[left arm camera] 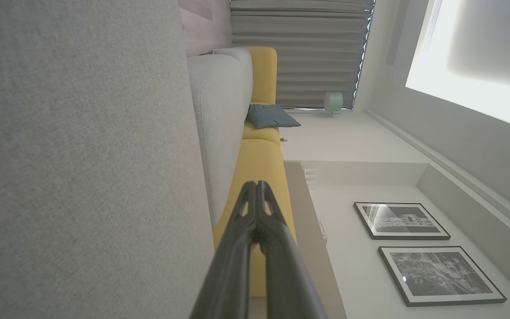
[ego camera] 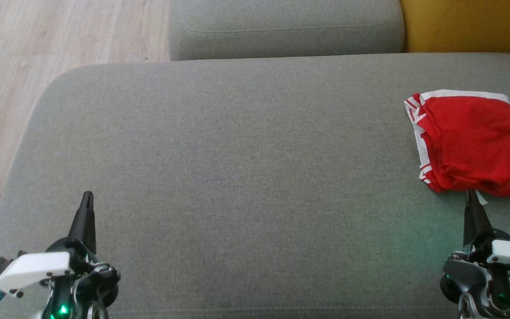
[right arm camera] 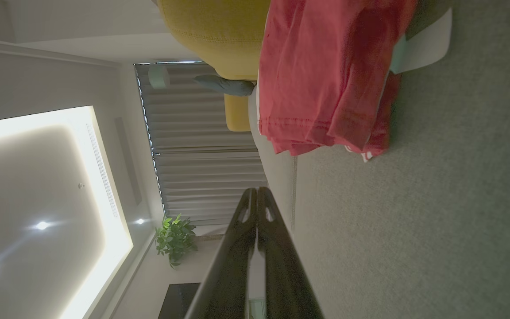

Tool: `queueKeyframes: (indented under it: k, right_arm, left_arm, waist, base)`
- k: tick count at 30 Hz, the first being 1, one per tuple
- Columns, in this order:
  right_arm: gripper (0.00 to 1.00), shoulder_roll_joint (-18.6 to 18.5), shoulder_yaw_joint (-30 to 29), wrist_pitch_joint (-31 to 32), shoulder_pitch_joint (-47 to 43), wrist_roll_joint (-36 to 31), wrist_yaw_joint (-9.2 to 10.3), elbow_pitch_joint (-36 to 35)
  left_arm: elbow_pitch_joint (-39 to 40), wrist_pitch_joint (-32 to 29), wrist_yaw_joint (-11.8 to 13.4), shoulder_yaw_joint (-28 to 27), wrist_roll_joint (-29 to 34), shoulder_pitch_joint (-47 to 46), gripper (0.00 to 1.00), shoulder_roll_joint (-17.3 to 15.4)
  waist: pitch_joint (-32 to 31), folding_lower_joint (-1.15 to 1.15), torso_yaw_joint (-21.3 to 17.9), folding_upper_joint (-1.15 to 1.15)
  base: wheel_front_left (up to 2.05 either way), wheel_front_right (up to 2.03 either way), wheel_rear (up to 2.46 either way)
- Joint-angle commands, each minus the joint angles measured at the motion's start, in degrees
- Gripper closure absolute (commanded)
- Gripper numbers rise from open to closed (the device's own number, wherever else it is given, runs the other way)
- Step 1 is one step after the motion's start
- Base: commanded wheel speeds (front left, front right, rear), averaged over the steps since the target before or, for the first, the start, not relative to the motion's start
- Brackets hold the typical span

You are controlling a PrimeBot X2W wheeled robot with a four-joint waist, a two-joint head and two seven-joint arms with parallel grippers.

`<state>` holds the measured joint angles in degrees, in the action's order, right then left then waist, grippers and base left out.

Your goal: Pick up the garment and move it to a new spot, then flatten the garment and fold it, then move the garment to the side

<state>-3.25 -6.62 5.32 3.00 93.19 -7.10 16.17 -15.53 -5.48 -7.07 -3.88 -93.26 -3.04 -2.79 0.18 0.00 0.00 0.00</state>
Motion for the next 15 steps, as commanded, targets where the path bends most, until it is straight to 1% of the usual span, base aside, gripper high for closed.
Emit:
queueKeyframes:
  k: [1, 15]
  right_arm:
    - [1.00, -0.28, 0.97, 0.47, 3.10, -0.31, -0.39, -2.19]
    - [1.00, -0.16, 0.80, 0.60, 3.11, -0.44, -0.39, -2.18]
  left_arm:
    - [1.51, -0.46, -0.42, -1.95, 0.53, -3.09, 1.00, -0.61]
    - [1.50, -0.57, -0.42, -2.09, 0.64, -3.10, 1.00, -0.52]
  waist:
    - [0.00, 0.00, 0.00, 0.00]
    - [0.00, 0.00, 0.00, 0.00]
  base:
    - [0.00, 0.00, 0.00]
    - [0.00, 0.00, 0.00]
